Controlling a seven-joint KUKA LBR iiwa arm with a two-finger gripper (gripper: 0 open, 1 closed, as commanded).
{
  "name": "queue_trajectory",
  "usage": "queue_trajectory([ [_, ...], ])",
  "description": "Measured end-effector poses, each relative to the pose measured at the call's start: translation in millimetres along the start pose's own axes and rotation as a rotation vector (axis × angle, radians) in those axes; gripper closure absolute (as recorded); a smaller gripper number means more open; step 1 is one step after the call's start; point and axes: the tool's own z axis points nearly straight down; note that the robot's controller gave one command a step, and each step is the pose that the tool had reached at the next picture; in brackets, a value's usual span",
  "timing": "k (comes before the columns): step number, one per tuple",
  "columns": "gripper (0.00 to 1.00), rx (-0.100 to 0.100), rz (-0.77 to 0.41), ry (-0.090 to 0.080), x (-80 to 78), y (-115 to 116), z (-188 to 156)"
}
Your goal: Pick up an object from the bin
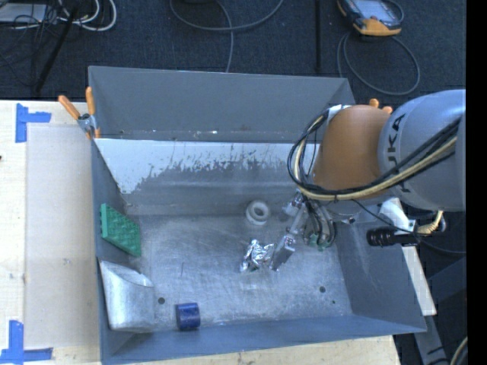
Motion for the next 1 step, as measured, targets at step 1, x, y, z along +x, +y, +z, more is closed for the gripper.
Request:
queue_trajectory([
  [1, 0.00, -0.001, -0.047, -0.005, 2.0, 12.2, 71.7],
])
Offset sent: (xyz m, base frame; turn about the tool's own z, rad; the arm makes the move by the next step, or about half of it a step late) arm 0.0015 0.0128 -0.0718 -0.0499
